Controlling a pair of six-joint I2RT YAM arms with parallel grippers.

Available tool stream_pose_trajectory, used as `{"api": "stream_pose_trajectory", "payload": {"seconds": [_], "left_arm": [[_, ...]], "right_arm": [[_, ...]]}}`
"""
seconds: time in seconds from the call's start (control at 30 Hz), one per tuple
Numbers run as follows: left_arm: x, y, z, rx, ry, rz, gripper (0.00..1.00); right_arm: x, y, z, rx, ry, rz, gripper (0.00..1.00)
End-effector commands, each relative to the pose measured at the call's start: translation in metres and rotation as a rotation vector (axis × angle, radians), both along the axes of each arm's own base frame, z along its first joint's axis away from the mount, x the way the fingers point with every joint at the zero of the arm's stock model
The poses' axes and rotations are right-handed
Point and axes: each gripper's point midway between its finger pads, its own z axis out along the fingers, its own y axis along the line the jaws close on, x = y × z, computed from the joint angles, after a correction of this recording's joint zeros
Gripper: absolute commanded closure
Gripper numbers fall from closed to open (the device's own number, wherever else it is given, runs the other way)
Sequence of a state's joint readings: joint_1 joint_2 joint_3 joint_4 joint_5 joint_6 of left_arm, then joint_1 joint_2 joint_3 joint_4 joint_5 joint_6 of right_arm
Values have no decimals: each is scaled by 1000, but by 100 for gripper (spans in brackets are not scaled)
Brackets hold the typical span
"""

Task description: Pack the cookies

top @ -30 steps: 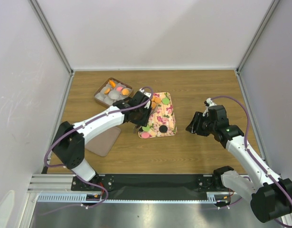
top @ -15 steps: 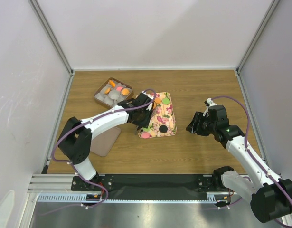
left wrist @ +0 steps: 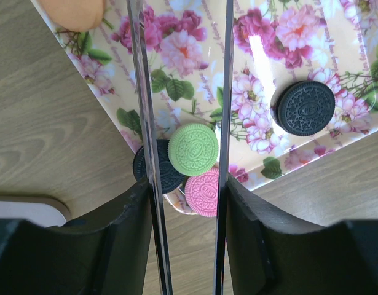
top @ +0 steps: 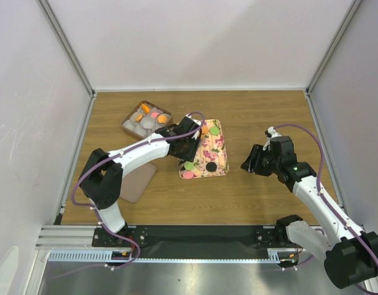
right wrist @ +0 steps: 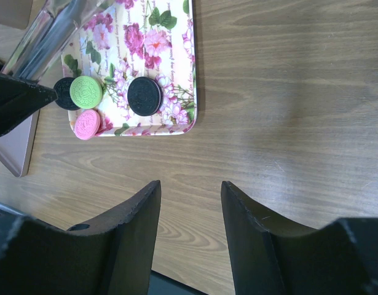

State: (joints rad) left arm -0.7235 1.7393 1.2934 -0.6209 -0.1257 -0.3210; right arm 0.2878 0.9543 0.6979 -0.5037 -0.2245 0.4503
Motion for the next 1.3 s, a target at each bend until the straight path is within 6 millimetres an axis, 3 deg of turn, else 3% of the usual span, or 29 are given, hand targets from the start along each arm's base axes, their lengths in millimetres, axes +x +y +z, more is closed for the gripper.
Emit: {"api": "stream_pose_trajectory", "payload": {"seconds": [0.0,0.4,0.7,1.27], "left_arm": [[16,-2,12,4,-51,5,50],[26,-9,10,16,-55,1,50],[25,-10,19,4,-57,-10,56],[10,-6,88,-98,-147,-43,58]], "right_arm": [[6,-2,12,0,-55,-3,50],[6,-1,12,3,-56,1,50],[5,-1,12,4,-54,1,50],[7,-2,12,2,-54,-5,50]]}}
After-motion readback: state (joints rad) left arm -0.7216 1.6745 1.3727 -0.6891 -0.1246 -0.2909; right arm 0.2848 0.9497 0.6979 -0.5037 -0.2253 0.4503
